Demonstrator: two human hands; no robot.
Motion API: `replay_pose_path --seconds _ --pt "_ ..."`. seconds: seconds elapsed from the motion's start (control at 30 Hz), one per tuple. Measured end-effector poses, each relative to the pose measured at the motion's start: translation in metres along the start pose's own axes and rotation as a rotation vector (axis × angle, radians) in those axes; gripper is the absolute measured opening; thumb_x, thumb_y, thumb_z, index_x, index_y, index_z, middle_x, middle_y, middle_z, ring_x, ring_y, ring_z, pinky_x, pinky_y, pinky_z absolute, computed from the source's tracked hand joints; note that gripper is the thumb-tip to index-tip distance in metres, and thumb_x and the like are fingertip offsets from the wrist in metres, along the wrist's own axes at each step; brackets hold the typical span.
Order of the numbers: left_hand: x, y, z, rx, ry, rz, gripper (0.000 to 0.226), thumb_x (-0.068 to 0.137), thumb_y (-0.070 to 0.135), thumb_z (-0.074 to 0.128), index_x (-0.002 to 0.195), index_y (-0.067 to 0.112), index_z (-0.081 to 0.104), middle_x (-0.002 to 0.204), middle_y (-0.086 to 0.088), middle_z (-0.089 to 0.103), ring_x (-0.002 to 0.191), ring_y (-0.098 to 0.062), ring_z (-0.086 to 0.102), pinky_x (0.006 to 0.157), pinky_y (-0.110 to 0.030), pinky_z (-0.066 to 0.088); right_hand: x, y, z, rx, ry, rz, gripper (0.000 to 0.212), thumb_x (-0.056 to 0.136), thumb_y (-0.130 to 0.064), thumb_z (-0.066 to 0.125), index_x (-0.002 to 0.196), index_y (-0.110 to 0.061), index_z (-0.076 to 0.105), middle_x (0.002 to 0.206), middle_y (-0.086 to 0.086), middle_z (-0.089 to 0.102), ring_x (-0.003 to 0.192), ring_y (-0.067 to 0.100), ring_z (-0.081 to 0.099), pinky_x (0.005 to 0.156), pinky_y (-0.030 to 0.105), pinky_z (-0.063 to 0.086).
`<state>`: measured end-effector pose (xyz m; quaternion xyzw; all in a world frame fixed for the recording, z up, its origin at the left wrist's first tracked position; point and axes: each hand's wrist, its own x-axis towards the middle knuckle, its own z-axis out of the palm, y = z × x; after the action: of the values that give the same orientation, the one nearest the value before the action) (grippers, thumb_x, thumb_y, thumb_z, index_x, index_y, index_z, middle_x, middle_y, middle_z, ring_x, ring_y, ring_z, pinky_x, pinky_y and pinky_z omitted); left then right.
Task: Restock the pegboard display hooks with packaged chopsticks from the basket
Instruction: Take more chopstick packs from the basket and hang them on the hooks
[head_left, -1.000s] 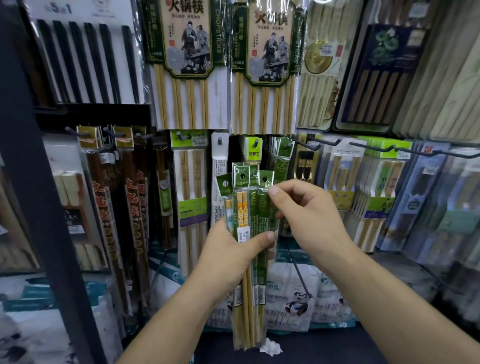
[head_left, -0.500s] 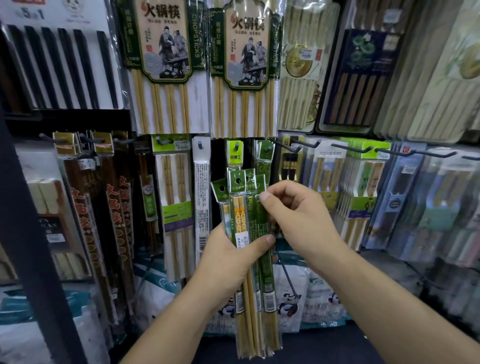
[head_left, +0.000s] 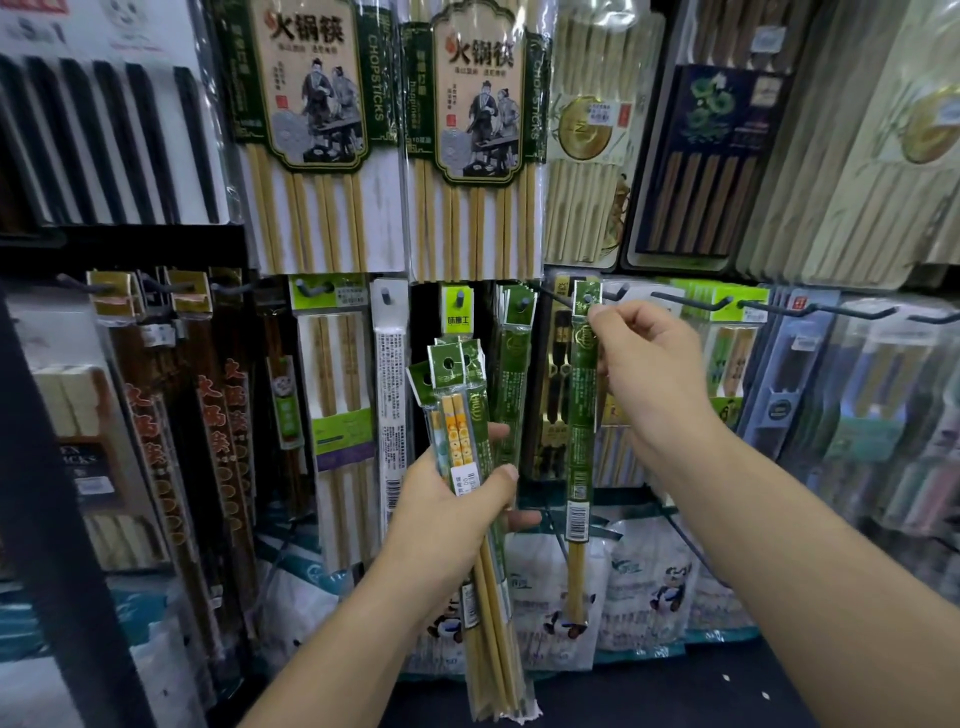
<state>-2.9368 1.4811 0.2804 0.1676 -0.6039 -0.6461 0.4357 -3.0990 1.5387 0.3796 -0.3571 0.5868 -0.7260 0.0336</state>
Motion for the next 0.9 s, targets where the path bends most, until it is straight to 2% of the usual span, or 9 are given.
replay_pose_path --seconds 0.1,0.17,0.27,0.37,0.47,0.63,0.73,0.83,0.9 --pt "-0.001 0.000 0.000 -0.020 0.011 -0.025 0.040 0.094 -0.003 0.063 0.109 0.034 0.062 0.087 -0.015 0.057 0.070 -0.034 0.074 0.067 -0.041 0.065 0.003 0.004 0.000 -0.024 0.004 -0.004 0.021 0.097 -0.023 0.065 0.076 -0.018 0.067 0.053 -0.015 0.049 0.052 0.004 0.044 0.050 0.011 0.040" --pt "0.000 -0.001 0.001 -0.039 0.023 -0.054 0.052 0.093 -0.004 0.061 0.106 0.047 0.057 0.087 -0.014 0.060 0.069 -0.035 0.075 0.069 -0.045 0.065 0.004 0.008 0.000 -0.026 -0.002 -0.001 0.025 0.097 -0.022 0.065 0.072 -0.017 0.064 0.054 -0.011 0.047 0.052 0.006 0.041 0.049 0.012 0.039" --pt "0.000 0.000 0.002 -0.053 0.019 -0.053 0.051 0.096 -0.005 0.059 0.113 0.043 0.053 0.077 -0.007 0.067 0.070 -0.029 0.076 0.073 -0.051 0.065 0.006 0.013 0.003 -0.060 -0.005 -0.002 0.027 0.097 -0.024 0.065 0.072 -0.016 0.063 0.057 -0.008 0.046 0.052 0.006 0.039 0.048 0.013 0.037" --pt "-0.003 0.004 0.002 -0.047 -0.003 -0.028 0.050 0.099 -0.001 0.060 0.101 0.050 0.061 0.084 -0.009 0.071 0.078 -0.026 0.076 0.071 -0.037 0.065 0.010 0.018 0.006 -0.105 -0.001 -0.012 0.026 0.098 -0.029 0.066 0.079 -0.011 0.068 0.062 -0.005 0.051 0.058 0.008 0.044 0.055 0.019 0.039" --pt "-0.005 0.005 0.001 -0.051 0.027 -0.008 0.024 0.099 0.005 0.064 0.106 0.028 0.057 0.097 -0.020 0.072 0.079 -0.022 0.077 0.060 -0.013 0.057 0.013 0.022 0.008 -0.131 0.015 -0.012 0.028 0.098 -0.035 0.065 0.084 -0.010 0.070 0.064 -0.004 0.055 0.057 0.006 0.048 0.055 0.019 0.041" --pt "-0.002 0.001 -0.001 -0.031 0.054 0.007 0.016 0.098 0.008 0.066 0.104 0.023 0.065 0.094 -0.015 0.077 0.088 -0.033 0.077 0.071 -0.027 0.063 -0.006 0.029 0.005 -0.083 0.099 0.012 0.019 0.098 -0.035 0.065 0.086 -0.019 0.064 0.078 -0.005 0.061 0.069 0.007 0.055 0.063 0.018 0.043" --pt "0.000 -0.001 0.001 0.034 0.068 0.052 0.034 0.098 0.010 0.068 0.086 0.042 0.072 0.090 -0.007 0.079 0.087 -0.027 0.078 0.078 -0.036 0.062 -0.036 0.030 0.005 -0.043 -0.126 0.008 0.022 0.098 -0.036 0.063 0.081 -0.024 0.071 0.073 -0.004 0.066 0.065 -0.001 0.057 0.058 0.013 0.046" --pt "-0.002 0.000 0.005 0.048 0.063 0.088 0.042 0.097 0.008 0.068 0.086 0.048 0.074 0.089 0.002 0.080 0.081 -0.014 0.077 0.066 -0.018 0.058 -0.056 0.026 0.008 -0.062 -0.295 -0.096 0.019 0.098 -0.030 0.065 0.081 -0.027 0.074 0.076 0.000 0.067 0.067 0.003 0.057 0.061 0.017 0.051" --pt "-0.002 0.000 0.007 0.019 0.059 0.081 0.036 0.097 0.008 0.068 0.090 0.043 0.076 0.093 0.001 0.080 0.083 -0.016 0.078 0.067 -0.019 0.059 -0.059 0.024 0.011 -0.082 -0.317 -0.112 0.020 0.099 -0.025 0.065 0.080 -0.024 0.071 0.073 0.002 0.064 0.066 0.008 0.056 0.063 0.026 0.052"
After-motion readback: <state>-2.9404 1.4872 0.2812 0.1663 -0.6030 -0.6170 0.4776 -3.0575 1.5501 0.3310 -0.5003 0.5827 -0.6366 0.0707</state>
